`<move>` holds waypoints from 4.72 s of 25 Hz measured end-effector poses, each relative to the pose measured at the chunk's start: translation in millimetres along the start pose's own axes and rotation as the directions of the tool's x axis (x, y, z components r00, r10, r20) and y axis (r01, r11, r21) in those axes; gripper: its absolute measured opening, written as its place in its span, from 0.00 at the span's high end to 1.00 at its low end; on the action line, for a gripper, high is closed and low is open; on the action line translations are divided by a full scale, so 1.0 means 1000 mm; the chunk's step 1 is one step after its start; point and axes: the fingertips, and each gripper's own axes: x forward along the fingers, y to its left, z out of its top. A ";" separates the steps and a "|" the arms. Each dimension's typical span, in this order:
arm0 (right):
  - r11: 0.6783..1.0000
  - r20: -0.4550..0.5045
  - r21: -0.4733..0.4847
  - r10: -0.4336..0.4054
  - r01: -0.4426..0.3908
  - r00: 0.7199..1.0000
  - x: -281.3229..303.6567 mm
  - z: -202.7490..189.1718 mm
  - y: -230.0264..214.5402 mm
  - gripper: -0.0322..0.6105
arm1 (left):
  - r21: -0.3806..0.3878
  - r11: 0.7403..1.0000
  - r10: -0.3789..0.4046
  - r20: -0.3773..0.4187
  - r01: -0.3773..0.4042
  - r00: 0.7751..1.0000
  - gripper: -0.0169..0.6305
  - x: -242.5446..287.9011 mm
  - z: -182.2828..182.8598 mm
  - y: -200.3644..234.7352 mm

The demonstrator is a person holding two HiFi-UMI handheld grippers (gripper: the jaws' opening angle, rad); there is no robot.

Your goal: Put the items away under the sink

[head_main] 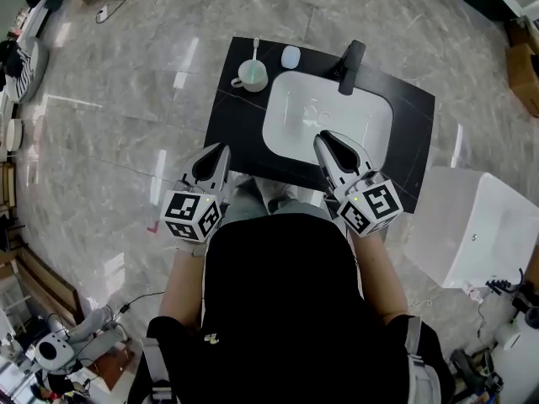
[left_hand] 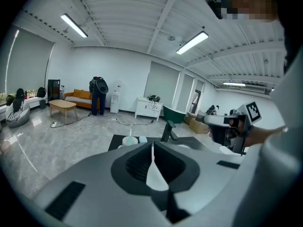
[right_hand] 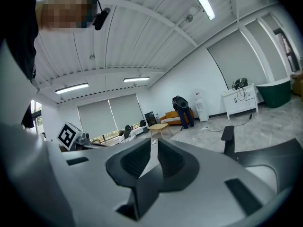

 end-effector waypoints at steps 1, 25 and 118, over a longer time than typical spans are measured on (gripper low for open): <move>1.000 -0.003 0.000 -0.001 0.001 1.000 0.004 0.000 0.000 0.87 | 0.006 1.000 -0.003 -0.010 0.003 1.000 0.94 0.004 -0.002 0.003; 0.976 -0.185 0.052 -0.199 0.212 0.962 0.187 -0.032 -0.028 0.87 | 0.050 0.957 -0.269 -0.213 0.285 0.939 0.81 0.141 -0.034 0.123; 0.658 0.243 0.360 -0.751 0.662 0.614 -0.108 -0.011 -0.035 0.88 | 0.407 0.685 -0.607 -0.141 0.604 0.782 0.88 0.116 -0.020 -0.047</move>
